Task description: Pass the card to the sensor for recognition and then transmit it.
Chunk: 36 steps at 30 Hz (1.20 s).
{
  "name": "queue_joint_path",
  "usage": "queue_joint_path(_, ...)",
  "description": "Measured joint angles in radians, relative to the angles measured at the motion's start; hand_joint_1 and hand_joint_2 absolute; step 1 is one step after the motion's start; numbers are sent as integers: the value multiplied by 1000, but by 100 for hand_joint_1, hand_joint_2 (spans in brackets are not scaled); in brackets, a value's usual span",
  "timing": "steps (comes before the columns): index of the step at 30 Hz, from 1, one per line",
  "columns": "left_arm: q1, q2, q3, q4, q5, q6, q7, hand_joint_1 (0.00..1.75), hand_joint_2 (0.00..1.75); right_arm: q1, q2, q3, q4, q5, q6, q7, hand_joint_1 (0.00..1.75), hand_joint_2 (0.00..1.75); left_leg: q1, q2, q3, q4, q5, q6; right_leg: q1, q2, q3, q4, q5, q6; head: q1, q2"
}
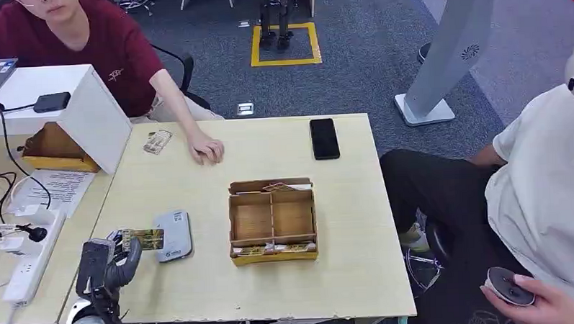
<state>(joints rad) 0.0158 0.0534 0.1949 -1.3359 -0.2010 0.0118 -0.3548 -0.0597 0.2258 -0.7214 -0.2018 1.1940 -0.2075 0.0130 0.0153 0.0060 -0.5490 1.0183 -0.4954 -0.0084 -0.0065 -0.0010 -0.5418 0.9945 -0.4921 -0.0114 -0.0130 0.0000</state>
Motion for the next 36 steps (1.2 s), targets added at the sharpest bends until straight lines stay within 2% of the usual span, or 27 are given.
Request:
queue_joint_path(7, -75, -19, -65, 46, 1, 36, 2, 175, 175, -1, 0, 0, 0, 12, 2, 2, 0, 175, 0, 1, 0, 0, 0, 0, 0, 0, 0, 0, 0, 0, 0, 0)
queue_joint_path(24, -122, -24, -102, 97, 20, 53, 14, 175, 175, -2, 0, 0, 0, 22, 5, 2, 0, 175, 0, 0, 0, 0, 1, 0, 0, 0, -1, 0, 0, 0, 0, 0)
queue_joint_path(31, -207, -44, -135, 213, -23, 175, 14, 175, 175, -3, 1, 3, 0, 46, 10, 4, 0, 175, 0, 0, -1, 0, 1, 0, 0, 0, 0, 0, 1, 0, 0, 0)
queue_joint_path(36, -226, -43, -135, 251, -22, 188, 14, 175, 175, -3, 1, 3, 0, 51, 10, 4, 0, 175, 0, 0, -1, 0, 1, 0, 0, 0, -1, 0, 1, 0, 0, 0)
